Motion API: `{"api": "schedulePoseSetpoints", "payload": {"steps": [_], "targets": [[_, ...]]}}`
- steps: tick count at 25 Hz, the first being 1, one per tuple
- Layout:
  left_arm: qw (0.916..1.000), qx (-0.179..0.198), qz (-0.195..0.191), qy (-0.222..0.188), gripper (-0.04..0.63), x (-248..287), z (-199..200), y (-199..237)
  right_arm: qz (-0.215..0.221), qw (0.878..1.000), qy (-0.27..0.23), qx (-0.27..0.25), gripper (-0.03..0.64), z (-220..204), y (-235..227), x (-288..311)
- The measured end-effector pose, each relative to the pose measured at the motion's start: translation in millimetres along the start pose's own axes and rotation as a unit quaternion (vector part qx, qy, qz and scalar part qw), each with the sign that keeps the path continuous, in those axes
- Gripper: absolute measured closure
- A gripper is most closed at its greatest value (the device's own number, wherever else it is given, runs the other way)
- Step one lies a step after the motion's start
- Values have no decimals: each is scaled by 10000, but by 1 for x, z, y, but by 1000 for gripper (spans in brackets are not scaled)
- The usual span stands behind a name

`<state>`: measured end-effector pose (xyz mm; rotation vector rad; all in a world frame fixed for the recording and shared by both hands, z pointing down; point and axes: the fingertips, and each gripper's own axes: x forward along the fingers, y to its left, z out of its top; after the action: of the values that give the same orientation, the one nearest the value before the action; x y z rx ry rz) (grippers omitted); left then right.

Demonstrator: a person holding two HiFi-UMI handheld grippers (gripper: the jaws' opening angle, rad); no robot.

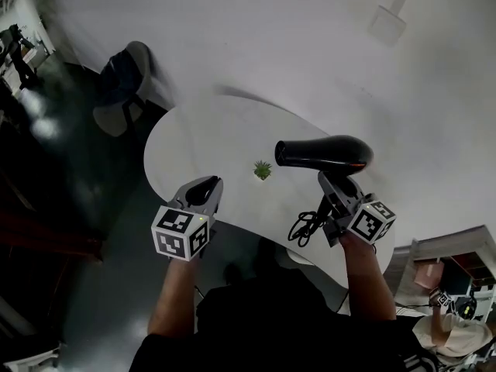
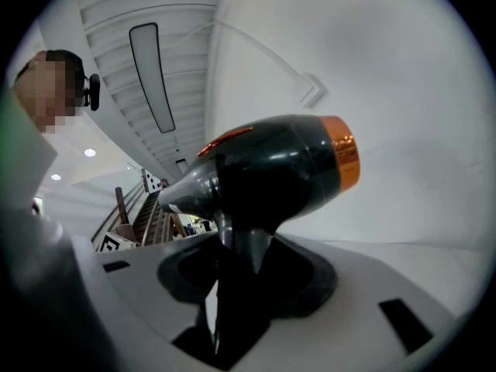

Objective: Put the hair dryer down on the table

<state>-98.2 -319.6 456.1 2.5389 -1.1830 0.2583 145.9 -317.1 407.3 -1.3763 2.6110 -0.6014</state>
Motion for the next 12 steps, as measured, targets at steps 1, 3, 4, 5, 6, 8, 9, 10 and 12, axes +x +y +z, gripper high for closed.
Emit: {"api": "schedulePoseSetpoints", "payload": {"steps": [1,3,4,5,6,8,9,10,12], "targets": [[10000,-32,1,10,555,7,0,1,-35,10000,81,-39,442,-1,-9,7],[10000,-75,6,59,555,21,2,1,-60,9997,213,-53,442,-3,-28,19],[9999,-83,11,98,555,28,2,1,-37,9996,270,-34,443,-3,-36,24],[9999,-82,20,139,555,35,3,2,-5,9995,320,-1,443,-3,-45,30],[9998,-76,33,178,555,42,4,3,21,9993,363,38,442,-2,-54,36],[9996,-69,66,256,555,55,6,5,42,9989,456,86,442,0,-73,48],[9995,-71,81,300,555,60,6,6,43,9987,511,82,443,0,-81,54],[9993,-75,94,347,555,65,6,6,42,9984,568,68,442,0,-89,60],[9989,-91,115,439,555,75,4,7,39,9977,672,66,442,-2,-104,70]]}}
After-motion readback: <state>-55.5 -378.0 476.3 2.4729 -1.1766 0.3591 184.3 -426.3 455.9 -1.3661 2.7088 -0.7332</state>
